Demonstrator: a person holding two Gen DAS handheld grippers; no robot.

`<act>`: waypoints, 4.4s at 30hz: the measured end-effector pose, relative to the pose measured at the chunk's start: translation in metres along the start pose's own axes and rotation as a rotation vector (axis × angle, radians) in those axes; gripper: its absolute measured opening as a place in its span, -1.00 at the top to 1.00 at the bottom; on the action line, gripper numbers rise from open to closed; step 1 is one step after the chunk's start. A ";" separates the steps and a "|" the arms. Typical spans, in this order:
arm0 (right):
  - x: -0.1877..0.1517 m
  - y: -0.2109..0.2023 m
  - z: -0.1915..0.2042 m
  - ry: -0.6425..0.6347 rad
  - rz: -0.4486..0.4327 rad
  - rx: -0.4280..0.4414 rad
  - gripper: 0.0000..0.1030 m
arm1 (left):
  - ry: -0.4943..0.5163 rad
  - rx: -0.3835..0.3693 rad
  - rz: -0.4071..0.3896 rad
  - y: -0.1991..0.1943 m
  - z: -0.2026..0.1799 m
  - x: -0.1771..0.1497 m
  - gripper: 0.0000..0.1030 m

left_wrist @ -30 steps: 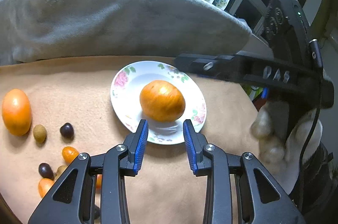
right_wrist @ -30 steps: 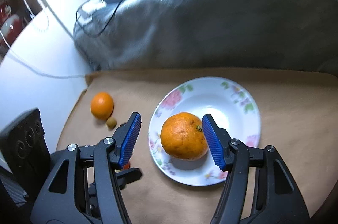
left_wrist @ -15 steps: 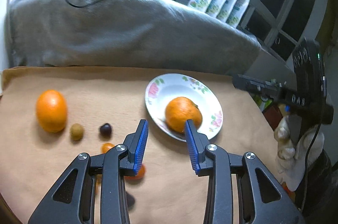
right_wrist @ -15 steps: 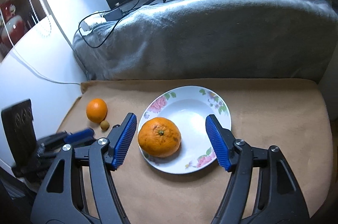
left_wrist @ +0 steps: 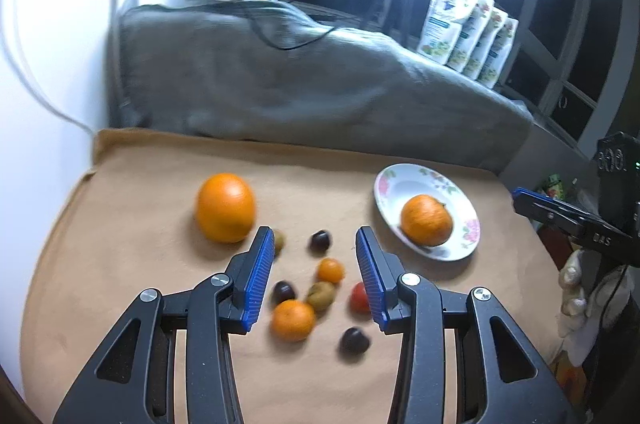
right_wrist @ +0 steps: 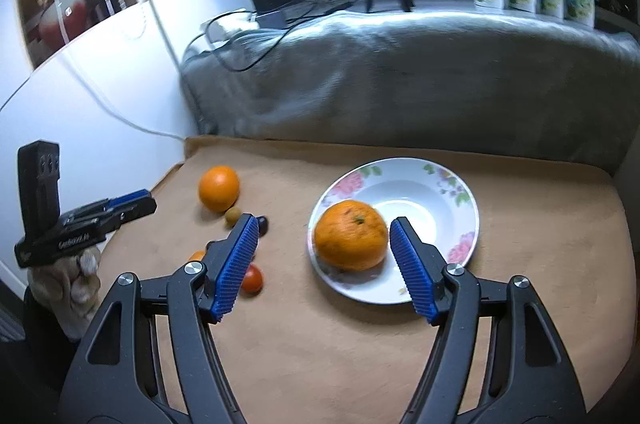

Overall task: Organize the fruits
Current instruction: 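Move the left gripper to the tangerine while the right approaches a kumquat, then grasp the tangerine with the left gripper while the right grasps the kumquat, then carry both fruits over the plate and open both grippers to release them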

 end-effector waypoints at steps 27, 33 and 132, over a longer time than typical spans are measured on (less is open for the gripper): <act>-0.035 0.071 0.052 0.002 0.232 0.147 -0.34 | -0.050 -0.030 0.127 -0.004 0.021 -0.064 0.20; -0.036 0.101 0.063 0.034 0.307 0.182 -0.19 | -0.033 -0.040 0.147 0.004 0.015 -0.073 0.20; -0.020 0.047 -0.073 0.134 0.181 -0.100 0.55 | 0.053 -0.168 0.152 0.109 -0.075 -0.006 0.32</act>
Point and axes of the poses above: each gripper's, at about its wrist camera, not at the fingertips, and y roughly the way its jaws point, z to its left, x to its top, the point moved 3 cm from there along y, roughly the way its jaws point, and after that the axes turned 13 degrees about -z, right-handed, at the moved point
